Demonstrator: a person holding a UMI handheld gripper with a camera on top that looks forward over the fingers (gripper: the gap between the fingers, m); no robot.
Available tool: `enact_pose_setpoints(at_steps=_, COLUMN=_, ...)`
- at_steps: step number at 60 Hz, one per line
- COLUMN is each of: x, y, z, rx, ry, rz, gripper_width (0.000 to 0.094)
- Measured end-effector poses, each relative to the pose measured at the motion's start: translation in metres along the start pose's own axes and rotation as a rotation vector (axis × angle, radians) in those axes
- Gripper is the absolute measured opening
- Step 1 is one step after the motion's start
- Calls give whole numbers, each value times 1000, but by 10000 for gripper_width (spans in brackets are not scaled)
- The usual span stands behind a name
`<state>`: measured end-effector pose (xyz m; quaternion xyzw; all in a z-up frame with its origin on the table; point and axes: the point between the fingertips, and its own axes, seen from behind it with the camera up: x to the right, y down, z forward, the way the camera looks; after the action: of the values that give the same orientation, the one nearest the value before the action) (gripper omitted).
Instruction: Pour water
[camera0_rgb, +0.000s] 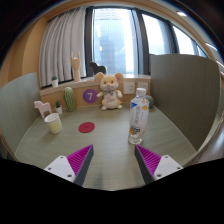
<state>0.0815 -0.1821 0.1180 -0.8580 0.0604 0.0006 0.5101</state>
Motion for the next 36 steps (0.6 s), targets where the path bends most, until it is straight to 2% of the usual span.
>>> enact_pose_setpoints(at_steps=4, x=46, y=18, z=40, rx=4, ry=45, rz=21, gripper_width=848)
enact_pose_setpoints(at_steps=9, x=112, y=13, z=50, rx=36, ry=50, rz=11, gripper_width=851)
enact_pose_setpoints(at_steps=27, x=150, y=-45, z=149, rx=219, ry=31, rz=-18, gripper_width=844)
enact_pose_setpoints(at_steps=31, x=145, y=-49, z=163, rx=244, ry=16, rz=-30, gripper_width=786)
enact_pose_setpoints(at_steps=35, x=140, y=-54, z=175, rx=269, ry=-13, rz=-38, gripper_width=585)
enact_pose_setpoints(at_steps=36, x=139, y=-54, z=178, rx=273, ry=-14, rz=-39, gripper_width=562)
